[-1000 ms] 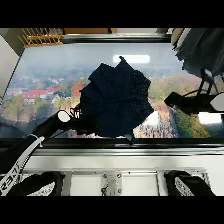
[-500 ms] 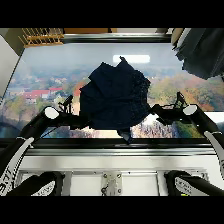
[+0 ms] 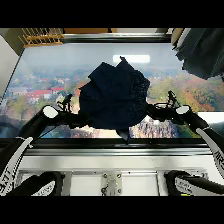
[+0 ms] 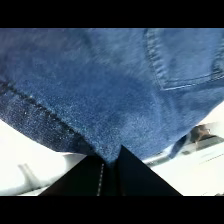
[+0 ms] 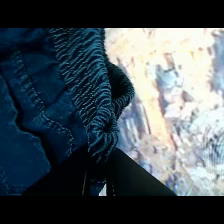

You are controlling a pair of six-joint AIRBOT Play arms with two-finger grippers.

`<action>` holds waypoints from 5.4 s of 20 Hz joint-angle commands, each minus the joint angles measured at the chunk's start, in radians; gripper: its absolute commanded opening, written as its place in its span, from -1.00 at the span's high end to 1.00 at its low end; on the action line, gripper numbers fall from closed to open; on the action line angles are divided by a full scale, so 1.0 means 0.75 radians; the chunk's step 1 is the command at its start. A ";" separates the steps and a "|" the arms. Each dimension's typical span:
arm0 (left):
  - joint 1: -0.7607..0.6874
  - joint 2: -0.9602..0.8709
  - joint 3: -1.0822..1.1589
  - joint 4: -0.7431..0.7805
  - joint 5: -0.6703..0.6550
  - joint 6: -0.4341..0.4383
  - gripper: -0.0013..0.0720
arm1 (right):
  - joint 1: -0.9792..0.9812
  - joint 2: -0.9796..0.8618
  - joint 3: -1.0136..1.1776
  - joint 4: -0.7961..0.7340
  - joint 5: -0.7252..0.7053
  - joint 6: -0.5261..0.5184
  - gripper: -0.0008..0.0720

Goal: Fold the clothes and pants, and hang the long-sleeved shirts on hangers.

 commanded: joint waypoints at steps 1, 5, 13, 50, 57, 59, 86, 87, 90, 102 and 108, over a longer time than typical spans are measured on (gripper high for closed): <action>0.037 0.066 0.158 0.001 0.001 0.005 0.92 | 0.003 0.118 0.105 -0.121 0.143 -0.064 0.83; 0.154 0.286 0.671 -0.003 -0.058 0.005 0.92 | 0.004 0.428 0.478 -0.252 0.490 -0.023 0.83; 0.171 0.626 1.253 0.003 0.060 0.008 0.92 | 0.006 0.986 0.855 -0.231 0.591 0.438 0.83; -0.018 -0.242 0.293 0.303 0.120 -0.003 0.92 | 0.210 0.106 0.345 -0.954 0.602 0.566 0.83; -0.094 -0.341 0.197 0.301 0.184 -0.006 0.92 | 0.230 0.108 0.250 -0.949 0.482 0.610 0.80; -0.093 -0.347 0.241 0.302 0.145 -0.007 0.20 | 0.228 0.118 0.250 -0.915 0.482 0.609 0.53; -0.206 0.064 0.356 0.307 -0.031 -0.007 0.92 | -0.372 -0.309 0.305 0.006 0.632 -0.125 -1.00; -0.206 0.064 0.356 0.307 -0.029 -0.007 0.92 | -0.360 -0.316 0.305 0.006 0.626 -0.125 -1.00; -0.207 0.064 0.356 0.307 -0.030 -0.007 0.92 | -0.325 -0.356 0.305 0.083 0.622 -0.147 -1.00; -0.207 0.064 0.356 0.306 -0.031 -0.007 0.92 | -0.209 -0.436 0.306 0.542 0.578 -0.285 -0.99; -0.207 0.064 0.356 0.306 -0.031 -0.007 0.92 | -0.136 -0.466 0.305 0.452 0.570 -0.283 -0.99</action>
